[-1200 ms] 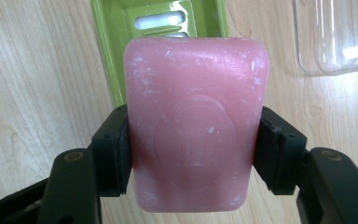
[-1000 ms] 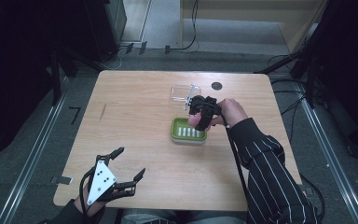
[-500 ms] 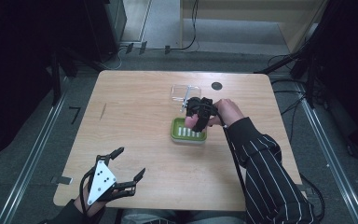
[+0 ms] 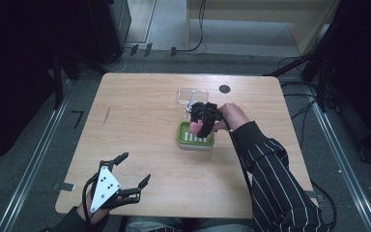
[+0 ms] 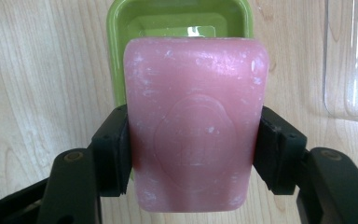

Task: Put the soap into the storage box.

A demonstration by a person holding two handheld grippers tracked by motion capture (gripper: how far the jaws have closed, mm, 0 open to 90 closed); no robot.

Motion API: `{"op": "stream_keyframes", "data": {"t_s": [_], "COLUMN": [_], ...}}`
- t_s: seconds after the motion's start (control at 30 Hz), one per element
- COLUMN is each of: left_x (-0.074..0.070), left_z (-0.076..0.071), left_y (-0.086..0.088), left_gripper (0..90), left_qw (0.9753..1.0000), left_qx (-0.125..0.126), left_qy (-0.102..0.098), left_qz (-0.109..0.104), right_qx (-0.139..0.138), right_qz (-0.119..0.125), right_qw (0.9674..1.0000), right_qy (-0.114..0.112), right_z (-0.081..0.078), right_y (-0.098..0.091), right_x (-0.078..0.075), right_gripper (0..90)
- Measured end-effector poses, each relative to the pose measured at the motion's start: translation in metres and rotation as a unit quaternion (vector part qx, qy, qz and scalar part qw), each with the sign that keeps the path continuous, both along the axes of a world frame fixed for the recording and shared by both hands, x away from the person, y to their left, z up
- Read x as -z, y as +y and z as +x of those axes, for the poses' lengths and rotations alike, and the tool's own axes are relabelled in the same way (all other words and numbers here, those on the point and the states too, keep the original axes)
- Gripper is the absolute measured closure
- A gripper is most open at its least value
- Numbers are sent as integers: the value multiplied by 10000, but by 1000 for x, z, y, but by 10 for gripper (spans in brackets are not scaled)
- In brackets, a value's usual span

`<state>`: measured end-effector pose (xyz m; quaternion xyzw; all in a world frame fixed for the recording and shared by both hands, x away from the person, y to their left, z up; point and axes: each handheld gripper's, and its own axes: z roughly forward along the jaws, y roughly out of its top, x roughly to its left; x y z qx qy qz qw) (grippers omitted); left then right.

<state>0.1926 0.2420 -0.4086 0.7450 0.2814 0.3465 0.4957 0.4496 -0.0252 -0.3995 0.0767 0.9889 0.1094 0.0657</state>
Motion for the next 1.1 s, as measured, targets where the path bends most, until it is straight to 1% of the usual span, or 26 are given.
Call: {"op": "stream_keyframes", "data": {"t_s": [0.03, 0.1, 0.13, 0.27, 0.33, 0.37, 0.5, 0.6, 0.63, 0.73, 0.8, 0.87, 0.9, 0.97, 1.1], "left_x": [0, 0, 0, 0, 0, 0, 0, 0, 0, 0, 0, 0, 0, 0, 0], "left_z": [0, 0, 0, 0, 0, 0, 0, 0, 0, -1, -1, -2, -2, -2, -3], "left_y": [0, 0, 0, 0, 0, 0, 0, 0, 0, 1, 1, 1, 1, 2, 2], "left_gripper": [136, 136, 136, 136, 136, 136, 136, 136, 136, 136, 136, 136, 136, 136, 136], "left_qw": [10000, 10000, 10000, 10000, 10000, 10000, 10000, 10000, 10000, 10000, 10000, 10000, 10000, 10000, 10000], "left_qx": [4, -5, -4, -5, -9, -5, -8, -8, -14, -25, -28, -27, -29, -43, -57], "left_qy": [-2, 3, 2, 7, 3, 3, 1, 0, 1, 1, -2, -5, -3, -1, 2], "left_qz": [5, -6, -6, -7, -10, -14, -9, -10, -8, -9, -14, -3, 2, -4, 0], "right_qx": [30, -17, 30, -27, 1, -37, -42, -76, -45, -93, -90, -116, -81, -130, -136], "right_qz": [-6, -6, -15, 22, 38, 23, 11, 12, 4, 24, -23, 0, -11, 34, 26], "right_qw": [10000, 10000, 10000, 10000, 10000, 10000, 9999, 10000, 9999, 9999, 9999, 9998, 9998, 9997, 9997], "right_qy": [14, 8, 37, 28, 62, 47, 96, 63, 90, 114, 142, 169, 178, 182, 204], "right_z": [0, 2, 2, 4, 5, 5, 7, 8, 8, 10, 10, 11, 11, 12, 13], "right_y": [0, 1, 1, 2, 2, 3, 5, 6, 6, 7, 7, 7, 7, 7, 7], "right_x": [0, 2, 3, 6, 7, 7, 10, 12, 13, 15, 17, 18, 19, 20, 22], "right_gripper": [385, 386, 386, 385, 385, 386, 385, 385, 385, 385, 385, 386, 385, 385, 385]}}
